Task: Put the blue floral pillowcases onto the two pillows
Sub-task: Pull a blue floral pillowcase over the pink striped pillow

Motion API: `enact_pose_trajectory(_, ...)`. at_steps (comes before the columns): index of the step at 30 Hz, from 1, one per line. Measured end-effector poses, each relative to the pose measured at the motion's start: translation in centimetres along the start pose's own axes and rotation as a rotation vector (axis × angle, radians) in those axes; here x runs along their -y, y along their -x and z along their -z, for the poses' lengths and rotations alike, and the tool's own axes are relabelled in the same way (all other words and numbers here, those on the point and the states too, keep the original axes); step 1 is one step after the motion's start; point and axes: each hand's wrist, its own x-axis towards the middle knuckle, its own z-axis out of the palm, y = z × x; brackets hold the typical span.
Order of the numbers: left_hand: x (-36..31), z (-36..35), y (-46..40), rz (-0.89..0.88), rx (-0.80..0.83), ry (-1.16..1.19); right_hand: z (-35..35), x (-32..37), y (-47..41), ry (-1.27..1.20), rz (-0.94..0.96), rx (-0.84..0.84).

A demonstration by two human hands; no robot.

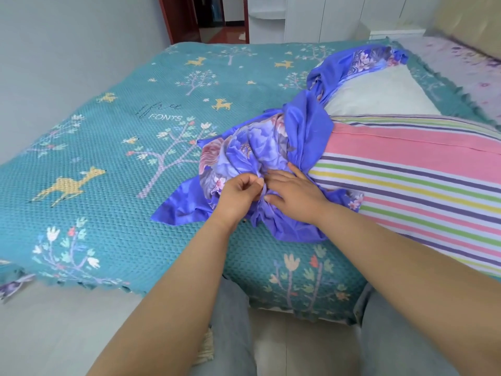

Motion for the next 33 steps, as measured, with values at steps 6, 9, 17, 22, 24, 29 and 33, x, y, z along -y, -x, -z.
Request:
enact_pose_trajectory(6, -0.2, 0.2, 0.7, 0.022, 0.018, -0.112, -0.4, 1.0, 0.1, -0.180, -0.071, -0.195)
enact_pose_trajectory(9, -0.4, 0.4, 0.9, -0.027, -0.081, -0.306, 0.0, 2.0, 0.3, -0.336, -0.068, -0.245)
enact_pose_trajectory(17, -0.6, 1.3, 0.6, 0.031, -0.428, -0.691, 2.4, 1.7, 1.9, -0.057, -0.081, -0.374)
enact_pose_trajectory(22, -1.5, -0.7, 0.7, -0.035, -0.325, -0.870, 0.5, 1.3, 3.3, 0.111, 0.078, 0.010)
enact_pose_trajectory(24, -2.5, -1.9, 0.4, -0.116, -0.281, -0.890, 0.0, 1.2, 2.8, 0.125, 0.083, 0.140)
enact_pose_trajectory(29, -4.0, -5.4, 0.6, -0.229, -0.221, -0.785, -1.3, -0.7, 2.9, -0.204, 0.077, 0.075)
enact_pose_trajectory(33, -2.9, -3.7, 1.2, -0.170, -0.166, -0.631, 1.3, -1.3, 2.4, -1.044, -0.337, -0.016)
